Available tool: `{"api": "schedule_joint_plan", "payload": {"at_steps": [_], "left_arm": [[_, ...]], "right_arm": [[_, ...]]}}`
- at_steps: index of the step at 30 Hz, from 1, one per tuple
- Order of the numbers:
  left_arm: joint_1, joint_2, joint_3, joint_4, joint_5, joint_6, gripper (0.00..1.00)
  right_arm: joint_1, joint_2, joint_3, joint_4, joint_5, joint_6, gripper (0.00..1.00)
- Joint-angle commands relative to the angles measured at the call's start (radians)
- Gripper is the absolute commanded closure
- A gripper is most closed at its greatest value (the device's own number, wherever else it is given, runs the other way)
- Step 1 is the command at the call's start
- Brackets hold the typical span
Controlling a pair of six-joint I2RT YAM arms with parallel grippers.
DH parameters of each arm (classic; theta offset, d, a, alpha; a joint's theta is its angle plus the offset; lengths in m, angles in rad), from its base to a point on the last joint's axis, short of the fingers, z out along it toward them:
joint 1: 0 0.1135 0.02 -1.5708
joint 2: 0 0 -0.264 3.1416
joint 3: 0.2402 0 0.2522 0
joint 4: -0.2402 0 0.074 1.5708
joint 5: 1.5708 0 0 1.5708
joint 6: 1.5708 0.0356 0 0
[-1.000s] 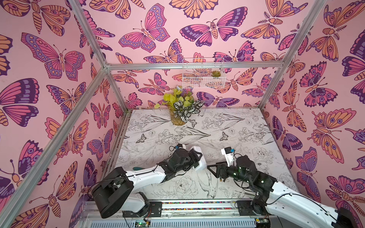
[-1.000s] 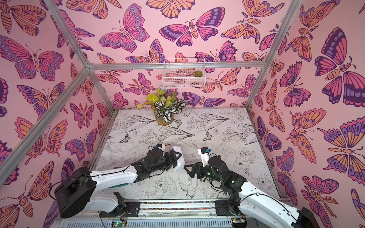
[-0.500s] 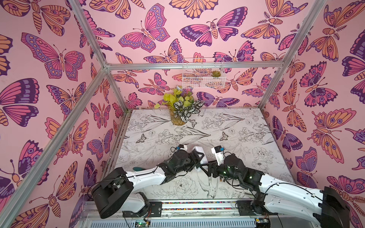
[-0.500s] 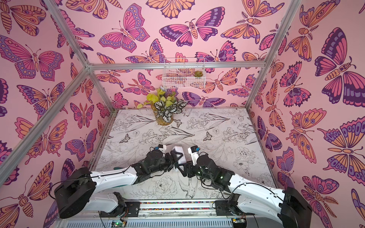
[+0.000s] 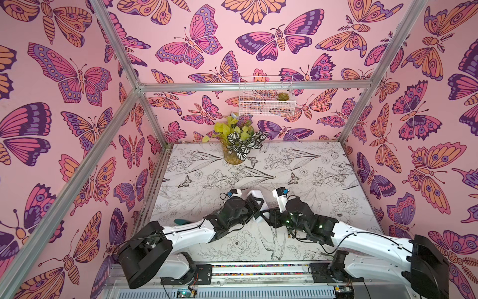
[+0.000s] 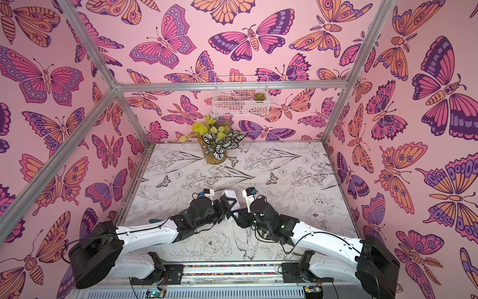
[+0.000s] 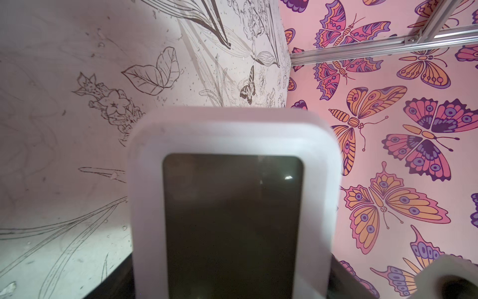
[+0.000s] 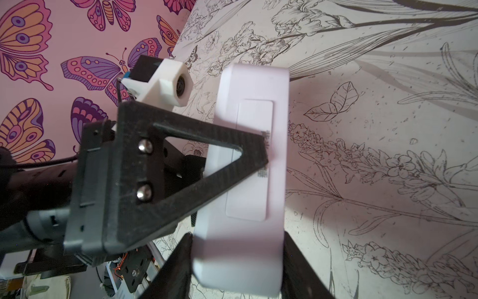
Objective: Insert the battery into the alarm
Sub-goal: Adjust the alarm at the center of the board.
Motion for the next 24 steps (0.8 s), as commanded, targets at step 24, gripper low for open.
{"api": "schedule_joint_plan", "payload": {"at_steps": [24], "left_arm": [[-0.01, -0.096, -0.013, -0.058, 0.022, 0.007, 0.05]], "right_arm": [[0.024, 0.017, 0.098, -0.169, 0.116, -0.087, 0.65]]}}
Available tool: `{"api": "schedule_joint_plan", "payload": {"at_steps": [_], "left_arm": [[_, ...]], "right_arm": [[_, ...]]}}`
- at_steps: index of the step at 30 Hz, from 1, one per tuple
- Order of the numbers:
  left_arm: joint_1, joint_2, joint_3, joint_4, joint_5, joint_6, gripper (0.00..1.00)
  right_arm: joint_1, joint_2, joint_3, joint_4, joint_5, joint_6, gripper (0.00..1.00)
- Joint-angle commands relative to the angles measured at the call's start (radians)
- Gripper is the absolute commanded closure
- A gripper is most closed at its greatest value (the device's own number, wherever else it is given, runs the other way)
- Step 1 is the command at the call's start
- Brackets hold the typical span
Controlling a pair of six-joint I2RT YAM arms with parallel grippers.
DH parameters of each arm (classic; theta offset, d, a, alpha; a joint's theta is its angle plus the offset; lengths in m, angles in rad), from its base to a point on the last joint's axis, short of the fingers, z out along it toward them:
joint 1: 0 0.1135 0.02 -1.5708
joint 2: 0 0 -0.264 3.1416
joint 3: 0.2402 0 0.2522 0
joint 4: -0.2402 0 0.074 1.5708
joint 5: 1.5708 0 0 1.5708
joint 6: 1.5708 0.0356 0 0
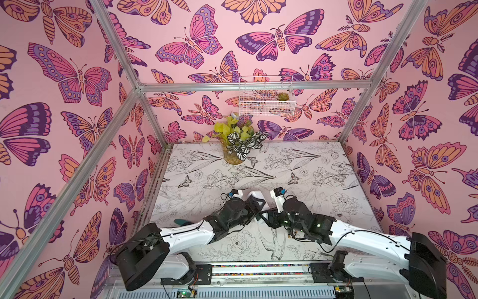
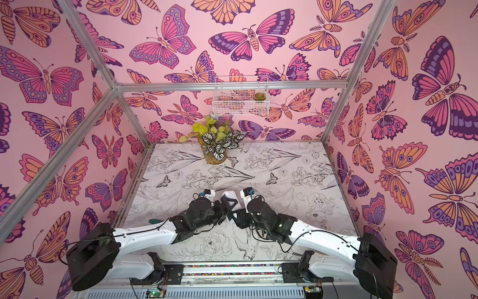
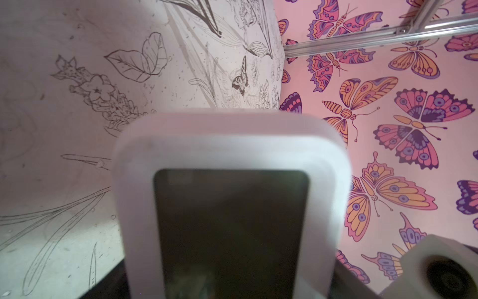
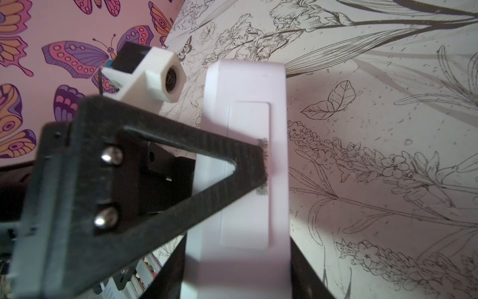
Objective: Insert the battery into the alarm
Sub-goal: Adjust the alarm at the center of the board.
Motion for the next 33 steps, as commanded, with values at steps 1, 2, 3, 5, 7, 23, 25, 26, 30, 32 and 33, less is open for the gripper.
{"api": "schedule_joint_plan", "payload": {"at_steps": [1, 2, 3, 5, 7, 23, 25, 26, 30, 32, 33], "left_arm": [[0.011, -0.084, -0.006, -0.137, -0.02, 0.022, 0.01], [0.02, -0.113, 0.003, -0.243, -0.053, 0.044, 0.0], [0.025, -0.141, 0.007, -0.344, -0.099, 0.058, 0.0], [0.029, -0.207, 0.001, -0.517, -0.212, 0.064, 0.0], [0.04, -0.291, -0.038, -0.613, -0.279, 0.058, 0.0], [0.087, -0.754, -0.127, -1.058, -0.504, 0.004, 0.0], [0.088, -0.761, -0.128, -1.075, -0.516, -0.001, 0.0], [0.089, -0.763, -0.13, -1.076, -0.519, -0.001, 0.0], [0.093, -0.755, -0.128, -1.076, -0.523, 0.001, 0.0], [0.094, -0.743, -0.125, -1.076, -0.522, 0.001, 0.0], [0.096, -0.737, -0.125, -1.071, -0.519, 0.002, 0.0]], "right_arm": [[0.007, 0.005, 0.069, -0.143, 0.113, -0.054, 0.65], [0.008, 0.017, 0.088, -0.199, 0.161, -0.062, 0.65], [0.012, 0.036, 0.11, -0.248, 0.207, -0.069, 0.65], [0.025, 0.091, 0.163, -0.348, 0.298, -0.083, 0.65], [0.036, 0.155, 0.214, -0.434, 0.385, -0.081, 0.67], [0.239, 0.688, 0.572, -0.723, 0.758, 0.012, 0.36], [0.263, 0.717, 0.588, -0.723, 0.748, 0.027, 0.31], [0.271, 0.723, 0.589, -0.713, 0.733, 0.032, 0.28], [0.299, 0.701, 0.571, -0.639, 0.628, 0.042, 0.2], [0.311, 0.666, 0.551, -0.588, 0.577, 0.035, 0.18], [0.315, 0.641, 0.539, -0.564, 0.558, 0.034, 0.17]]}}
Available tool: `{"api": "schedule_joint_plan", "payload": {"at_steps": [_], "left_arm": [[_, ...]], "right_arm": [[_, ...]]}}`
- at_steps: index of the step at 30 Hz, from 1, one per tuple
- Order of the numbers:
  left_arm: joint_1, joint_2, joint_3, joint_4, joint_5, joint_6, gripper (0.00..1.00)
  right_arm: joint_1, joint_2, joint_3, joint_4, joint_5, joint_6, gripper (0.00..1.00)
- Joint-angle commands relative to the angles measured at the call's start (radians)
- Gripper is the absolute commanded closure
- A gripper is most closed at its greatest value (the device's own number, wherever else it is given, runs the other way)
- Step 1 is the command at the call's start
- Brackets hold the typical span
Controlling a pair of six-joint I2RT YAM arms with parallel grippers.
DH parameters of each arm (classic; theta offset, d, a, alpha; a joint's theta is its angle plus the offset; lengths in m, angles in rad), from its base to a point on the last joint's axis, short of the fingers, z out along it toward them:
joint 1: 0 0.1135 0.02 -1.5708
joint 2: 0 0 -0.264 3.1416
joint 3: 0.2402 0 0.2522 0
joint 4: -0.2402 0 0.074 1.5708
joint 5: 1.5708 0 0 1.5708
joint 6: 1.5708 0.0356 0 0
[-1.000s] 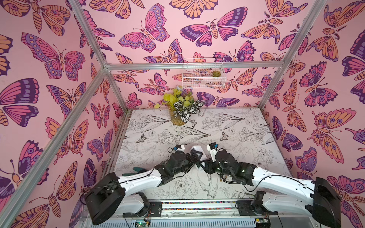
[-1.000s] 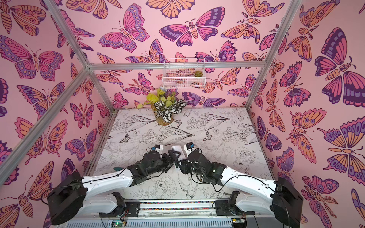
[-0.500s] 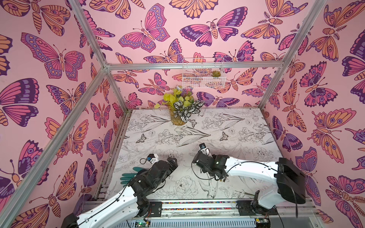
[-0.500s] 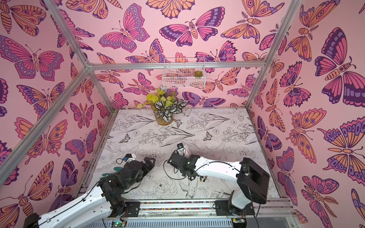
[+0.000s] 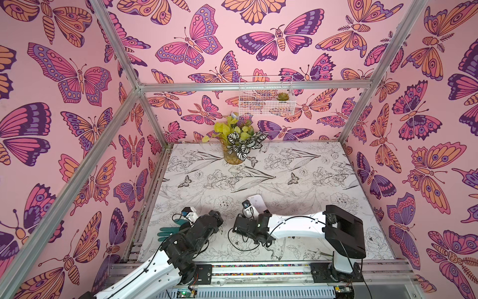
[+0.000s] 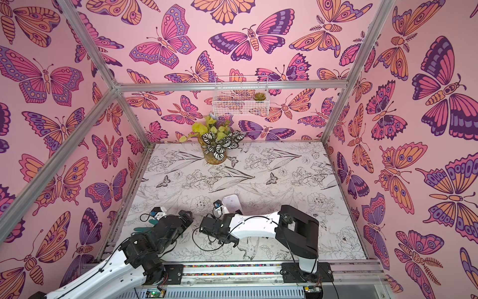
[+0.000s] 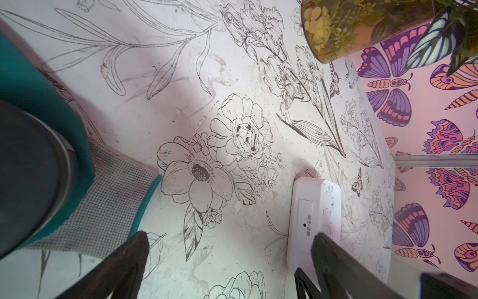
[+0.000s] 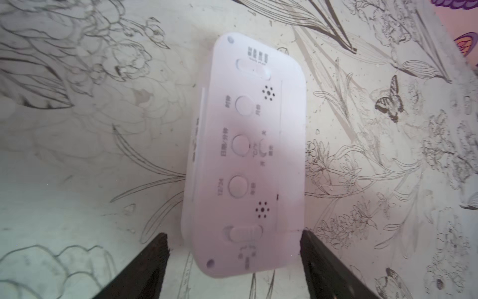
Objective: Insert the battery into the alarm
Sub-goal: Adjust the alarm at the center of the board.
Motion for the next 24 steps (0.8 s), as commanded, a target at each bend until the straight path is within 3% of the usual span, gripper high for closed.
{"api": "schedule_joint_plan", "payload": {"at_steps": [1, 7, 11, 14, 18, 24], "left_arm": [[0.009, 0.017, -0.01, -0.026, -0.022, 0.0, 0.0], [0.011, 0.103, -0.006, 0.139, 0.07, 0.093, 0.0], [0.012, 0.24, 0.019, 0.336, 0.194, 0.21, 0.0], [0.012, 0.368, 0.048, 0.494, 0.29, 0.264, 0.0], [0.019, 0.522, 0.119, 0.596, 0.335, 0.316, 0.0], [0.073, 0.705, 0.143, 0.825, 0.475, 0.301, 0.09]], "right_arm": [[0.018, -0.09, -0.027, 0.083, -0.09, 0.015, 0.17], [0.005, -0.314, -0.142, 0.234, -0.157, -0.054, 0.15], [-0.122, -0.414, -0.249, 0.338, -0.266, -0.066, 0.21], [-0.287, -0.42, -0.302, 0.381, -0.428, -0.049, 0.34], [-0.462, -0.381, -0.323, 0.407, -0.579, -0.047, 0.53], [-0.535, -0.267, -0.308, 0.432, -0.631, -0.054, 0.77]]}}
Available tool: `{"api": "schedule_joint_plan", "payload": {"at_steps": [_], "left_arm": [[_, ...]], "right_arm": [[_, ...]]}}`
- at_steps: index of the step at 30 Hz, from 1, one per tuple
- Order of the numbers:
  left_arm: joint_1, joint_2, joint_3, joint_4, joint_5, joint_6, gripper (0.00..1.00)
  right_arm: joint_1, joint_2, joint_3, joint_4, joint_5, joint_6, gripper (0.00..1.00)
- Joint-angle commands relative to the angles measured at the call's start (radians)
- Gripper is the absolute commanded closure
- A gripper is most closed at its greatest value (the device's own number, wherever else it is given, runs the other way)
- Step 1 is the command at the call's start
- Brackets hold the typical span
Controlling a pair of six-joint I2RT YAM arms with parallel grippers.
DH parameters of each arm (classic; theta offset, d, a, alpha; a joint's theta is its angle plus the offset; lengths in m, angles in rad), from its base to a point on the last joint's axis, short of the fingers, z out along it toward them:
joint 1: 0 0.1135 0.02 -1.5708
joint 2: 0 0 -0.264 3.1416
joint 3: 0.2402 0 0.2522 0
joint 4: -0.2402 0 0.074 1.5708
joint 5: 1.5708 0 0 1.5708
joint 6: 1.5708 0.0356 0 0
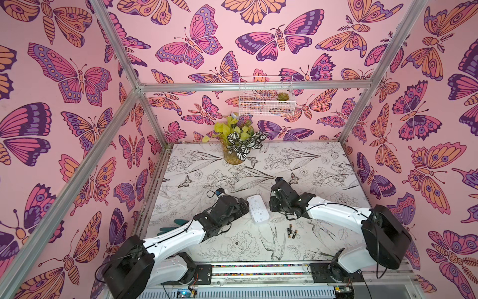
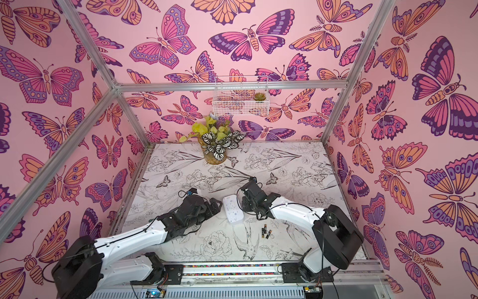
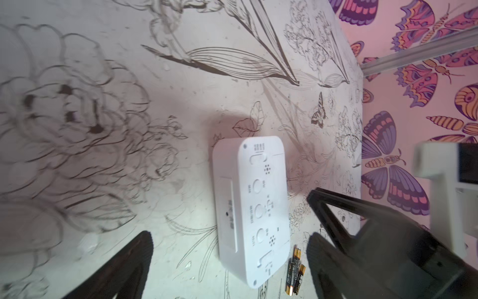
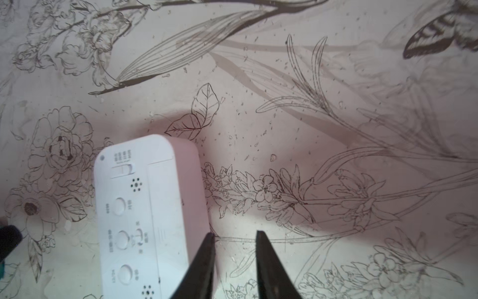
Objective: Insert the battery into the alarm
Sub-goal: Adjust the alarm at the center of the board.
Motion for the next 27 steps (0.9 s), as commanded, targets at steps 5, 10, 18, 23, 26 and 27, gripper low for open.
{"api": "schedule_joint_plan", "payload": {"at_steps": [5, 10, 18, 23, 26, 27], "left_arm": [[0.036, 0.165, 0.045, 0.159, 0.089, 0.032, 0.12], [0.046, 0.228, 0.052, 0.206, 0.136, 0.028, 0.17], [0.047, 0.224, 0.015, 0.219, 0.151, 0.021, 0.21], [0.049, 0.173, -0.021, 0.172, 0.138, 0.041, 0.31], [0.05, 0.18, -0.005, 0.121, 0.181, 0.079, 0.35], [0.05, 0.18, -0.005, 0.118, 0.194, 0.085, 0.36]], "right_arm": [[-0.008, 0.112, -0.004, 0.098, -0.149, 0.014, 0.78], [0.06, 0.107, -0.02, 0.104, -0.122, 0.034, 0.79], [0.124, -0.034, -0.117, 0.105, -0.061, 0.133, 0.77], [0.124, -0.151, -0.143, 0.095, -0.048, 0.158, 0.62], [0.123, -0.181, -0.159, 0.169, -0.088, 0.185, 0.46], [0.123, -0.178, -0.157, 0.19, -0.099, 0.193, 0.43]]}}
